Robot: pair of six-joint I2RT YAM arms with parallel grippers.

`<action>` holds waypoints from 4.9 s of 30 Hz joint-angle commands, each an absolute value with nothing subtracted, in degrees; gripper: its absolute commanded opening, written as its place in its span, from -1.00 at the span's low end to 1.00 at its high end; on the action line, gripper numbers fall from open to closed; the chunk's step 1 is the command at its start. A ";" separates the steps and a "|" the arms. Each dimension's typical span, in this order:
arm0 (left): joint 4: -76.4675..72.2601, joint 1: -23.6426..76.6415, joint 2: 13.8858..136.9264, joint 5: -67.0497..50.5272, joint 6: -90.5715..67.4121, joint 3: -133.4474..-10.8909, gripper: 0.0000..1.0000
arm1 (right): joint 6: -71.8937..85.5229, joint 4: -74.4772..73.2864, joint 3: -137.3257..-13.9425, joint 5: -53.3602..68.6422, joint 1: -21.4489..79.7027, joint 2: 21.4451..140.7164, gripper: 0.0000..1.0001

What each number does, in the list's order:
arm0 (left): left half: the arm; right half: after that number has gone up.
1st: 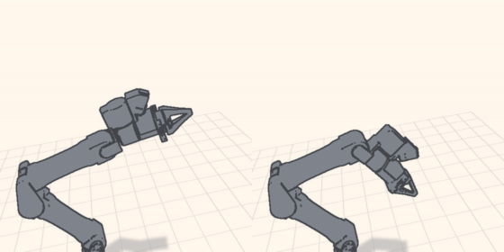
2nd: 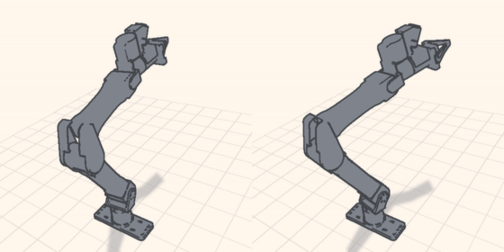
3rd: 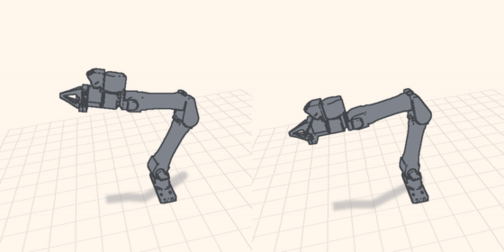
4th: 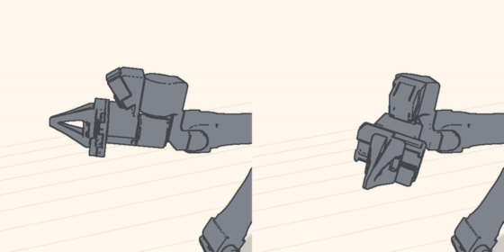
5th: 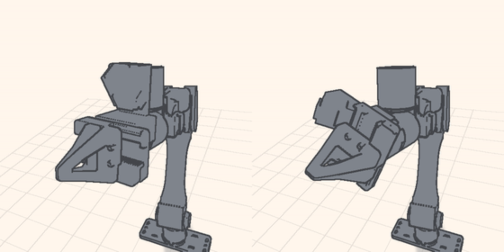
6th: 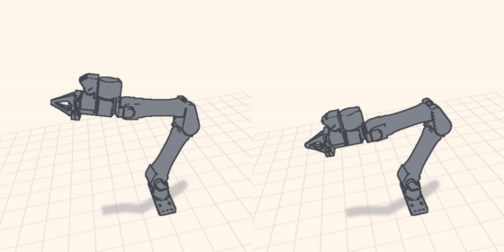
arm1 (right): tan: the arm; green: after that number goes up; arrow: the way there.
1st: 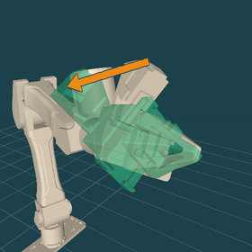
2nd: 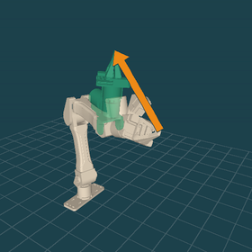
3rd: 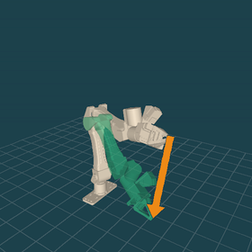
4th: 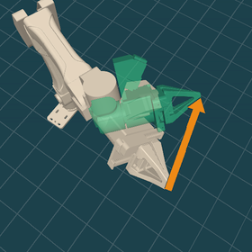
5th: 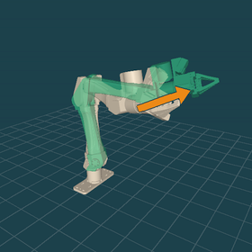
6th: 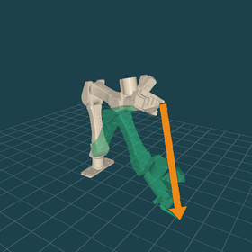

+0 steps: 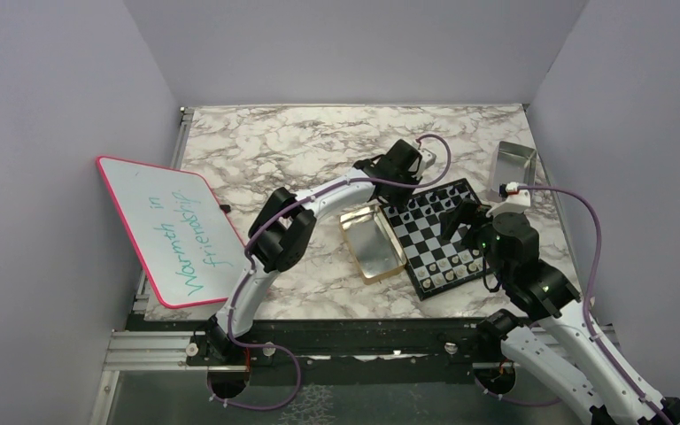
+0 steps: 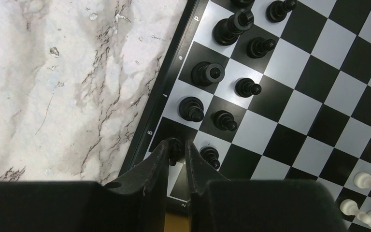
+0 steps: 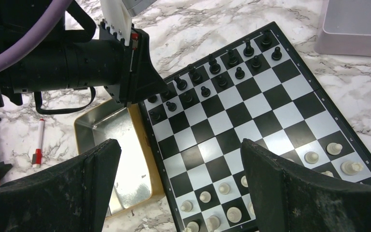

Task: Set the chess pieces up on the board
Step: Place the chess piece on the chessboard, then move the storage box to the center of the board.

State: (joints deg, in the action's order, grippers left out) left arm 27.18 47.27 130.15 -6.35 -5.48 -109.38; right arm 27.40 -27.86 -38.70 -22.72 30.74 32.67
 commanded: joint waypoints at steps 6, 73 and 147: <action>27.69 47.81 131.64 -5.15 -4.18 -110.42 -0.68 | 27.24 -25.70 -38.06 -22.52 30.86 32.08 1.00; 18.19 30.59 67.32 -12.35 -2.33 -51.42 0.98 | 3.76 -16.06 -88.15 -10.43 -10.40 115.19 -0.04; 14.45 30.76 63.83 -14.13 -5.53 -50.57 0.98 | -9.67 -36.91 -80.34 6.97 -4.99 92.56 0.94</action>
